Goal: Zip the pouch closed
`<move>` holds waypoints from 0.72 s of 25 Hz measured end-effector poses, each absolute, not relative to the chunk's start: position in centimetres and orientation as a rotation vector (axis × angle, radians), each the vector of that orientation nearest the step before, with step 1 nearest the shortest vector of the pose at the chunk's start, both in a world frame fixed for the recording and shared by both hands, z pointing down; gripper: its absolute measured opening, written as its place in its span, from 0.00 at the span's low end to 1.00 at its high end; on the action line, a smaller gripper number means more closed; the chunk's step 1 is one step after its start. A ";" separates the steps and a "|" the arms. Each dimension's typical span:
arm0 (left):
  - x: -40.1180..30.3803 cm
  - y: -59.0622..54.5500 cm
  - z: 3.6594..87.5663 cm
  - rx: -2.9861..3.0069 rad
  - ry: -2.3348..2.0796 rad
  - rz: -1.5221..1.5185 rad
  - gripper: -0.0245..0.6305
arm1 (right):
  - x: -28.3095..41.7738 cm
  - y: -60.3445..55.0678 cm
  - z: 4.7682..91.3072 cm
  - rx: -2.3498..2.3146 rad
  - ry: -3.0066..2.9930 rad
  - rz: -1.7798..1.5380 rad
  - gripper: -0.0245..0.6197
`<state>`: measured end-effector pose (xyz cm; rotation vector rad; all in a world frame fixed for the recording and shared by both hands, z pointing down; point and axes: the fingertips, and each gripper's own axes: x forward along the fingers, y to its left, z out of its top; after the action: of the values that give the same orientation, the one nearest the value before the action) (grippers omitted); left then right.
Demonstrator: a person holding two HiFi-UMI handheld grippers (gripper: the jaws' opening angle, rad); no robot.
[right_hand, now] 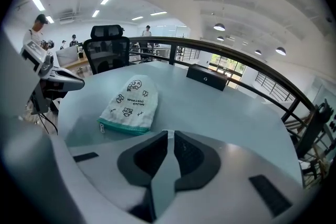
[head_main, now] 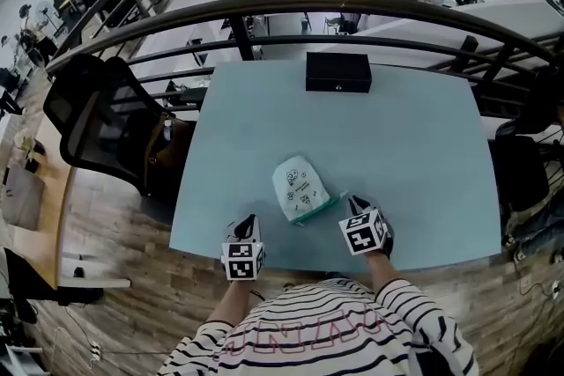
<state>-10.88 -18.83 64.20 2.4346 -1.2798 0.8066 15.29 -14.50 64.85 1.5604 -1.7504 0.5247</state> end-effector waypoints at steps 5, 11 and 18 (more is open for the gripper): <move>-10.2 -17.9 62.8 2.487 -1.232 0.773 0.07 | 14.8 -13.6 63.1 1.680 -1.829 0.561 0.09; -9.7 -16.5 61.0 2.556 -1.166 0.707 0.07 | 13.4 -12.1 61.4 1.747 -1.893 0.511 0.09; -10.0 -14.3 59.0 2.625 -1.089 0.657 0.07 | 10.6 -9.5 59.8 1.770 -1.965 0.507 0.08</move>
<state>-10.00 -14.31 59.01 2.6252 -1.0885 0.6570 10.58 -9.53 59.83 1.7701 -1.9655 0.5072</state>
